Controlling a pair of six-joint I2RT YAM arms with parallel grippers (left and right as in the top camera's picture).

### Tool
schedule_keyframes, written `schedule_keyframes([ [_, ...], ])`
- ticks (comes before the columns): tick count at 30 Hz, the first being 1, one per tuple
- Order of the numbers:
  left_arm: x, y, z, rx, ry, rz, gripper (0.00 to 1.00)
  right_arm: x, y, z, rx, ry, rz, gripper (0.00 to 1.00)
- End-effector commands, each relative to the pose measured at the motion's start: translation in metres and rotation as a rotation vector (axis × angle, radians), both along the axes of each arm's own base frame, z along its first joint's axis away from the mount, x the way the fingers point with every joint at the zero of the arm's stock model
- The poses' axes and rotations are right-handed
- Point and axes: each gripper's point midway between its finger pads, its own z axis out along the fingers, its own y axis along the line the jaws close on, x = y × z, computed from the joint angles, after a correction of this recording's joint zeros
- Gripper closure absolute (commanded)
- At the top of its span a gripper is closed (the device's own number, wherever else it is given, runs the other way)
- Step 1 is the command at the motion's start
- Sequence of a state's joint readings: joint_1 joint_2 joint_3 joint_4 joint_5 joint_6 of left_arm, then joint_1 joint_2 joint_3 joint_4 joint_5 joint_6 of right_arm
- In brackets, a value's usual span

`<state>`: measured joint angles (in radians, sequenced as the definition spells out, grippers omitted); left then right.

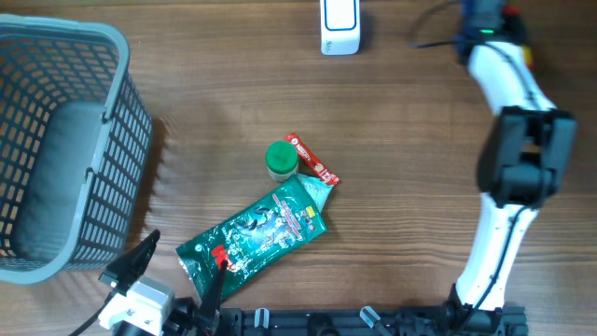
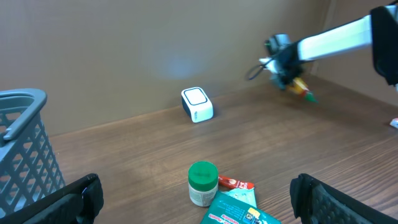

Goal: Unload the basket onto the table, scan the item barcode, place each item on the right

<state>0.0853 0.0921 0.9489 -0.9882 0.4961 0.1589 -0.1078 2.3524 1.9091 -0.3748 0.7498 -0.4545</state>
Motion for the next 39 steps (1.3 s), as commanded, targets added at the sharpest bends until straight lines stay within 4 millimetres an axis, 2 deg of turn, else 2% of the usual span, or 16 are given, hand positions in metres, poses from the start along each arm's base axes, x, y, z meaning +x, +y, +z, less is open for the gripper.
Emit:
schedule_keyframes([
  [1,-0.002,-0.002,0.001,-0.006,-0.006,-0.009,0.0,-0.043,-0.081,0.019,0.081,-0.103,-0.23,0.41],
  [7,-0.002,-0.002,0.001,-0.006,-0.006,-0.009,0.0,-0.126,-0.179,-0.008,0.245,-0.129,-0.509,0.42],
  [9,-0.002,-0.002,0.001,-0.006,-0.006,-0.009,0.0,-0.145,-0.194,-0.016,0.298,-0.144,-0.571,0.31],
  [10,-0.002,-0.002,0.001,-0.007,-0.006,-0.009,0.0,-0.154,-0.201,-0.02,0.332,-0.162,-0.604,0.15],
  [12,-0.002,-0.002,0.001,-0.006,-0.006,-0.009,0.0,-0.164,-0.21,-0.024,0.398,-0.207,-0.653,0.0],
  [14,-0.002,-0.002,0.001,-0.006,-0.006,-0.009,0.0,-0.163,-0.21,-0.019,0.432,-0.255,-0.669,0.0],
  [17,-0.002,-0.002,0.001,-0.006,-0.006,-0.009,0.0,-0.138,-0.19,0.028,0.582,-0.485,-0.697,0.0],
  [19,-0.002,-0.002,0.001,-0.006,-0.006,-0.009,0.0,-0.12,-0.156,0.07,0.778,-0.651,-0.692,0.0],
  [21,-0.002,-0.002,0.001,-0.006,-0.006,-0.009,0.0,-0.103,-0.102,0.116,1.051,-0.752,-0.645,0.0],
  [25,-0.002,-0.002,0.001,-0.006,-0.006,-0.009,0.0,-0.102,0.0,0.161,1.389,-0.69,-0.599,0.0],
  [26,-0.002,-0.002,0.001,-0.007,-0.006,-0.009,0.0,-0.107,0.042,0.16,1.491,-0.61,-0.651,0.0],
  [29,-0.002,-0.002,0.001,-0.006,-0.006,-0.009,0.0,-0.115,0.128,0.149,1.631,-0.369,-0.649,0.0],
  [31,-0.002,-0.002,0.001,-0.006,-0.006,-0.009,0.0,-0.119,0.205,0.139,1.618,-0.158,-0.434,0.0],
  [33,-0.002,-0.002,0.001,-0.007,-0.006,-0.009,0.0,-0.124,0.252,0.132,1.563,-0.04,-0.224,0.0],
  [34,-0.002,-0.002,0.001,-0.006,-0.006,-0.009,0.0,-0.13,0.289,0.125,1.492,0.052,-0.04,0.0],
  [39,-0.002,-0.002,0.001,-0.006,-0.006,-0.009,0.0,-0.179,0.396,0.082,1.2,0.373,0.405,0.0],
])
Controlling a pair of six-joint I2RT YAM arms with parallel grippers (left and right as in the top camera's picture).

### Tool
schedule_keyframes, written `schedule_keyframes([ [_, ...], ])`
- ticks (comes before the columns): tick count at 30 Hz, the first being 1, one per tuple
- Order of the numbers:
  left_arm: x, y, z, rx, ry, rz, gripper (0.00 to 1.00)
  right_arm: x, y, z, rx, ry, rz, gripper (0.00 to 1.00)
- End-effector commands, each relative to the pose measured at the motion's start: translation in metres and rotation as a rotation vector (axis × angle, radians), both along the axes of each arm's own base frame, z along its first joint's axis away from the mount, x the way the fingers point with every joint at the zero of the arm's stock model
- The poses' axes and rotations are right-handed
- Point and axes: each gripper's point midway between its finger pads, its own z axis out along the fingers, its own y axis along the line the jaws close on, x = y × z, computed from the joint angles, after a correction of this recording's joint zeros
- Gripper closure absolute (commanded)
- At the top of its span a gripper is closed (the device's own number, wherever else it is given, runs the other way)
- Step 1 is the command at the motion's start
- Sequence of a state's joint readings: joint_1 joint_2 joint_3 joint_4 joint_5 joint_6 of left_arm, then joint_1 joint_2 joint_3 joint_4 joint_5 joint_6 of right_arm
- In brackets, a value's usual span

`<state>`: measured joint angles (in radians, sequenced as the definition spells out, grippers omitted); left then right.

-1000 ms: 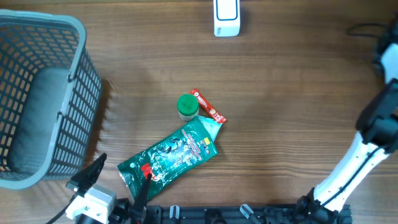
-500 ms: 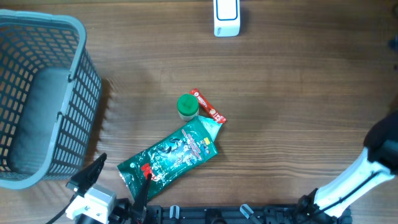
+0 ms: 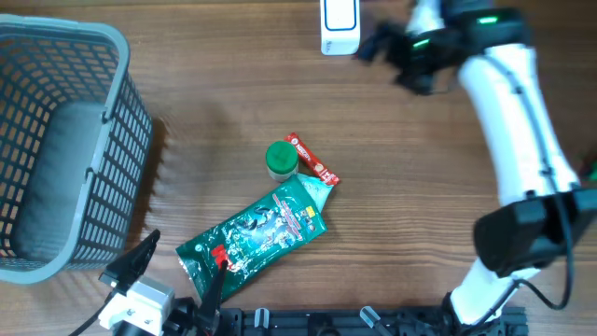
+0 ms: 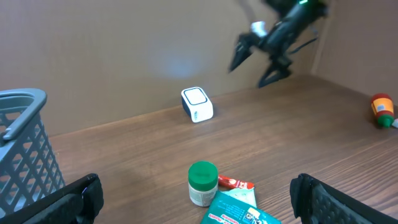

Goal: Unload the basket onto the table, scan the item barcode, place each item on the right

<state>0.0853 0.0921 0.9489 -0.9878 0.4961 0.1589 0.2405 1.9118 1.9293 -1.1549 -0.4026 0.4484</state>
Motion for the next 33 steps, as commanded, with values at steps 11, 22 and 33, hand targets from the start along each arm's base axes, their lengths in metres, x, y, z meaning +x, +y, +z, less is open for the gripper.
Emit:
schedule_keyframes([
  [11,-0.002,-0.002,0.001,-0.006,-0.005,-0.009,0.0,-0.093,0.131,-0.109,-0.465,-0.121,0.874,0.0],
  [22,-0.002,-0.002,0.001,-0.007,-0.005,-0.009,0.0,-0.099,0.153,-0.156,-0.46,-0.149,1.042,0.0],
  [33,-0.002,-0.002,0.001,-0.007,-0.005,-0.009,0.0,-0.091,0.15,-0.184,-0.472,-0.146,0.898,0.13],
])
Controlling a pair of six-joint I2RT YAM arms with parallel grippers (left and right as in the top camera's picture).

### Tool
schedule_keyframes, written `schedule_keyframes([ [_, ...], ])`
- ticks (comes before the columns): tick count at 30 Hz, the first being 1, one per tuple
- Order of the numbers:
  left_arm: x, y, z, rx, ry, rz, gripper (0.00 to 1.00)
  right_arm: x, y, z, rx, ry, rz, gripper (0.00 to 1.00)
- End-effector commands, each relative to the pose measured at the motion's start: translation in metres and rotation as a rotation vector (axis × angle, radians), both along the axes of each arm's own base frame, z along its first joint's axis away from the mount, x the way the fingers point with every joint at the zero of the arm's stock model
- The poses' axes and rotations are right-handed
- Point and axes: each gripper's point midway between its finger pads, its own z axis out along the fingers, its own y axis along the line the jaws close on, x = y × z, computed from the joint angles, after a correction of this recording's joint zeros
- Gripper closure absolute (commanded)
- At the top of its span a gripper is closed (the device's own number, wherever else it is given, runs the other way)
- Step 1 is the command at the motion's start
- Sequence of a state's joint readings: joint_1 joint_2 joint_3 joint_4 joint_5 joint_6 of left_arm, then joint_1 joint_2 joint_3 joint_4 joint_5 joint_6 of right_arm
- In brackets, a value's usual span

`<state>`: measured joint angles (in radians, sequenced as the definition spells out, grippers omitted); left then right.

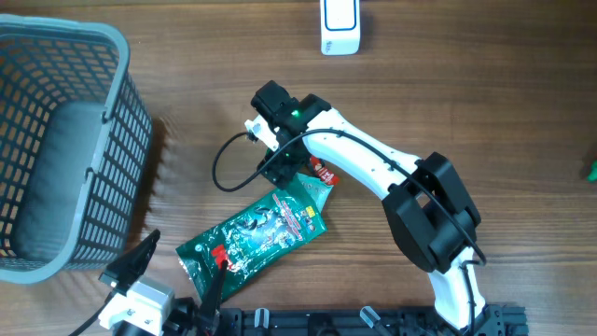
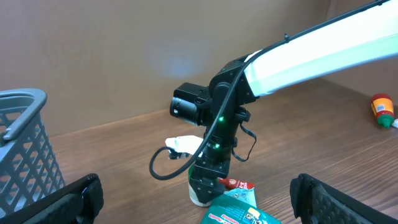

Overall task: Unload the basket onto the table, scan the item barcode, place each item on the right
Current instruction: 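Reach the right gripper to the green-lidded jar and grasp it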

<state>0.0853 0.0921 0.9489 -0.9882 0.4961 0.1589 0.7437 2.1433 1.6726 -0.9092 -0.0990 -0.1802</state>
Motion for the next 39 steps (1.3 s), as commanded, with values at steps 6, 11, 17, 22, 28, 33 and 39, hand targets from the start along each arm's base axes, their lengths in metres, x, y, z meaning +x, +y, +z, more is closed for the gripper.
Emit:
schedule_keyframes([
  [6,-0.002,-0.002,0.001,-0.006,-0.006,-0.009,0.0,0.017,0.011,0.007,0.034,-0.041,-0.13,0.28],
  [11,-0.002,-0.002,0.001,-0.006,-0.006,-0.009,0.0,0.023,0.01,0.024,0.03,-0.045,-0.216,0.35],
  [17,-0.002,-0.002,0.001,-0.006,-0.006,-0.009,0.0,0.052,0.003,0.106,0.129,-0.102,-0.394,0.34],
  [22,-0.002,-0.002,0.001,-0.007,-0.006,-0.009,0.0,0.084,-0.057,0.139,0.173,-0.103,-0.679,0.34],
  [28,-0.002,-0.002,0.001,-0.007,-0.006,-0.009,0.0,0.096,-0.142,0.114,0.08,-0.003,-0.96,0.37],
  [33,-0.002,-0.002,0.001,-0.006,-0.006,-0.009,0.0,0.105,-0.166,0.086,0.073,0.01,-1.062,0.32],
  [39,-0.002,-0.002,0.001,-0.006,-0.006,-0.009,0.0,0.092,-0.188,0.021,0.007,0.013,-1.298,0.31],
])
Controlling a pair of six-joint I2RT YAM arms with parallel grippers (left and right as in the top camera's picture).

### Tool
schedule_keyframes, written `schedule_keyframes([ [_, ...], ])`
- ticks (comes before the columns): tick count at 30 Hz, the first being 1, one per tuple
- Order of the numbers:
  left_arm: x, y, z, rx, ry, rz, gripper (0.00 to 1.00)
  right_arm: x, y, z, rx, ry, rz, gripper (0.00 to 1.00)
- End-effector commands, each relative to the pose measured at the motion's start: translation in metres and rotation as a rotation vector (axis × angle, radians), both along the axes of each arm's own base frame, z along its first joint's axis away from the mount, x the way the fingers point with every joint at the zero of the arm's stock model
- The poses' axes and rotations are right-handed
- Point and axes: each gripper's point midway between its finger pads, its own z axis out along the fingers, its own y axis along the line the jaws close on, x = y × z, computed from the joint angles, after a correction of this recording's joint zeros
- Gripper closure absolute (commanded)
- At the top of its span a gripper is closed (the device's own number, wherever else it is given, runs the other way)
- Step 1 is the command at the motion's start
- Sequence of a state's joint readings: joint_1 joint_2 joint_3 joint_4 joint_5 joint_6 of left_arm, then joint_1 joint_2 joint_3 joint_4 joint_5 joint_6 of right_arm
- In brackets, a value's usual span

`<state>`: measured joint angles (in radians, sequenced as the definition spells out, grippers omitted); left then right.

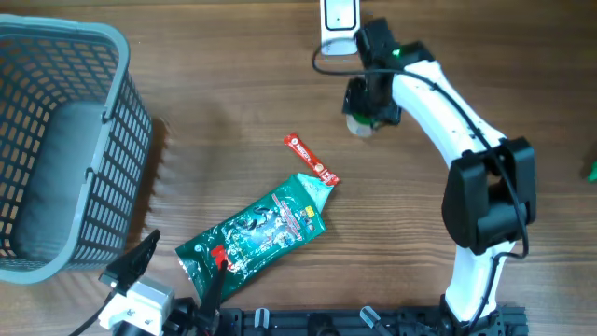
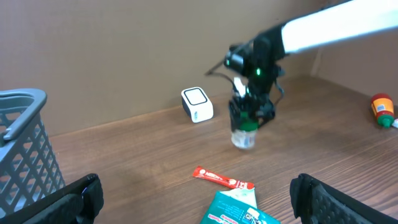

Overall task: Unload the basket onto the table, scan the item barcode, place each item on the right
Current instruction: 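Reach the right gripper to the green-lidded jar and grasp it, then lift the green-lidded jar with the right gripper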

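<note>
A small white bottle with a green cap [image 1: 359, 124] hangs from my right gripper [image 1: 370, 101], which is shut on its cap end. The bottle is just in front of the white barcode scanner [image 1: 338, 21] at the table's back edge. In the left wrist view the bottle [image 2: 243, 138] is to the right of the scanner [image 2: 197, 104], under the right gripper [image 2: 251, 115]. Whether the bottle touches the table cannot be told. My left gripper [image 1: 177, 271] stays at the front left edge, open and holding nothing, its fingers [image 2: 78, 198] spread wide.
A red sachet [image 1: 311, 159] and a green pouch [image 1: 256, 233] lie at the table's middle front. A grey mesh basket [image 1: 112, 112] fills the left side. An orange bottle [image 2: 381, 109] lies at the far right. The right arm's white link [image 1: 448, 93] spans the back right.
My right gripper was down on the green-capped bottle beside the red sachet. Now it holds that bottle up at the back, in front of the scanner. The left arm has not moved.
The right arm was folded at the far right, the bottle standing by the sachet. Then its gripper was open in the air near the scanner. Then it was down around the bottle at the table's middle. Now the bottle is in it by the scanner.
</note>
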<state>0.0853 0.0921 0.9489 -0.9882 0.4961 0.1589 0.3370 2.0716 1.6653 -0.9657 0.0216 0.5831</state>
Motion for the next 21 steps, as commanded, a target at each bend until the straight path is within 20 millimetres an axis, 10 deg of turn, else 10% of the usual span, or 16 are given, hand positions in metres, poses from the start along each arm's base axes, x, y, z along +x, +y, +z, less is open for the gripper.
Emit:
schedule_keyframes([
  [1,-0.002,-0.002,0.001,-0.007,-0.006,-0.009,0.0,-0.004,-0.011,-0.004,-0.025,-0.014,-0.114,0.3],
  [6,-0.002,-0.002,0.001,-0.006,-0.006,-0.009,0.0,-0.005,-0.008,0.001,0.008,0.003,-0.114,0.0],
  [12,-0.002,-0.002,0.001,-0.007,-0.006,-0.009,0.0,0.002,-0.002,0.065,0.213,-0.03,-0.126,0.0],
  [21,-0.002,-0.002,0.001,-0.007,-0.006,-0.009,0.0,0.04,-0.009,0.085,0.141,-0.239,0.033,0.0],
])
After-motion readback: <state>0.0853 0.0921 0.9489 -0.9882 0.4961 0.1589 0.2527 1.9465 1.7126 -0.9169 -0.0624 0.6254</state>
